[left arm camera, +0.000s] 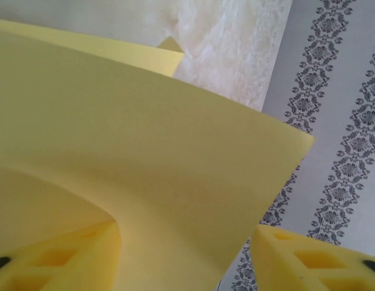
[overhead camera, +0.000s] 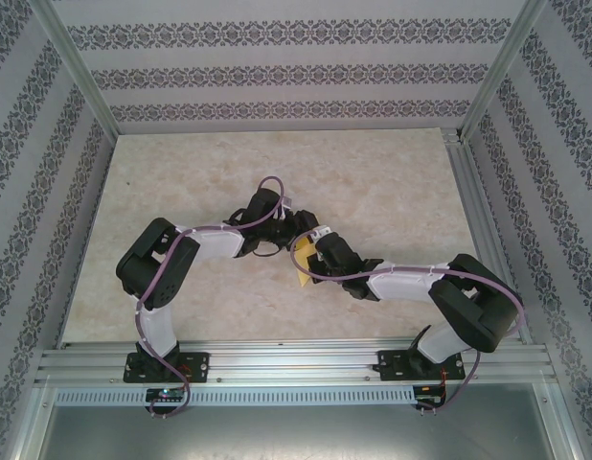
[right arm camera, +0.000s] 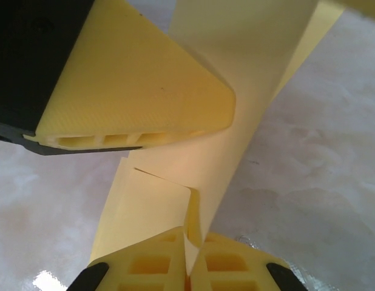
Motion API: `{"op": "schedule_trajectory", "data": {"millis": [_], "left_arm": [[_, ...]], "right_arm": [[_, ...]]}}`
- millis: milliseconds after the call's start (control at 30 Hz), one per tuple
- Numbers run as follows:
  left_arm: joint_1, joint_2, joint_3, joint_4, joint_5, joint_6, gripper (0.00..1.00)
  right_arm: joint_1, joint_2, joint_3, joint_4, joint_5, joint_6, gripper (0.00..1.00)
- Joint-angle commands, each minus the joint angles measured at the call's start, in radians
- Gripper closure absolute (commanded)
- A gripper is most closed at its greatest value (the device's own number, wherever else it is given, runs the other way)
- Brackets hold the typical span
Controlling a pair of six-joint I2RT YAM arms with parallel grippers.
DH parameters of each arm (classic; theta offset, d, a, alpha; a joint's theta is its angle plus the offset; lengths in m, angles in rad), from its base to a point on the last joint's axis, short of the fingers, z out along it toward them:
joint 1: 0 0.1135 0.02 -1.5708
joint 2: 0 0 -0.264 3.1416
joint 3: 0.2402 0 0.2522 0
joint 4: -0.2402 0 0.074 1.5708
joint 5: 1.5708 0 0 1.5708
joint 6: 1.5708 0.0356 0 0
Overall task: Fold a paper plane with a square sheet of paper (pick it up from the middle)
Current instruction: Fold the wing for the fifth time at the center of the table.
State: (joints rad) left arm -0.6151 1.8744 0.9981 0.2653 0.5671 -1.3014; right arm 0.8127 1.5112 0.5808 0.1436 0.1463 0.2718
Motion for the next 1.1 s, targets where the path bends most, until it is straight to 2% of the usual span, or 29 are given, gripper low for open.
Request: {"op": "schedule_trajectory", "data": {"millis": [0, 67, 167, 300, 400, 667, 900, 1067], "left_arm": [[0.012, 0.000, 0.042, -0.123, -0.015, 0.068, 0.49], [0.012, 0.002, 0.071, -0.199, -0.019, 0.111, 0.56], [0.012, 0.001, 0.077, -0.209, -0.017, 0.123, 0.56], [0.014, -0.010, 0.073, -0.174, -0.012, 0.120, 0.35], [0.018, -0.011, 0.076, -0.175, -0.012, 0.114, 0.34], [0.019, -0.005, 0.077, -0.226, -0.032, 0.117, 0.58], [0.027, -0.018, 0.091, -0.262, -0.039, 0.143, 0.71], [0.035, -0.033, 0.087, -0.280, -0.052, 0.160, 0.83]], "right_arm": [[0.016, 0.018, 0.033, -0.029, 0.044, -0.026, 0.91], [0.021, 0.024, 0.045, -0.046, 0.056, -0.031, 0.91], [0.029, 0.033, 0.058, -0.065, 0.074, -0.044, 0.91], [0.038, 0.035, 0.064, -0.080, 0.090, -0.058, 0.92], [0.039, 0.027, 0.061, -0.074, 0.091, -0.071, 0.92], [0.039, 0.007, 0.048, -0.054, 0.091, -0.079, 0.91], [0.040, 0.003, 0.038, -0.061, 0.104, -0.072, 0.90], [0.040, -0.023, 0.023, -0.052, 0.090, -0.049, 0.81]]}}
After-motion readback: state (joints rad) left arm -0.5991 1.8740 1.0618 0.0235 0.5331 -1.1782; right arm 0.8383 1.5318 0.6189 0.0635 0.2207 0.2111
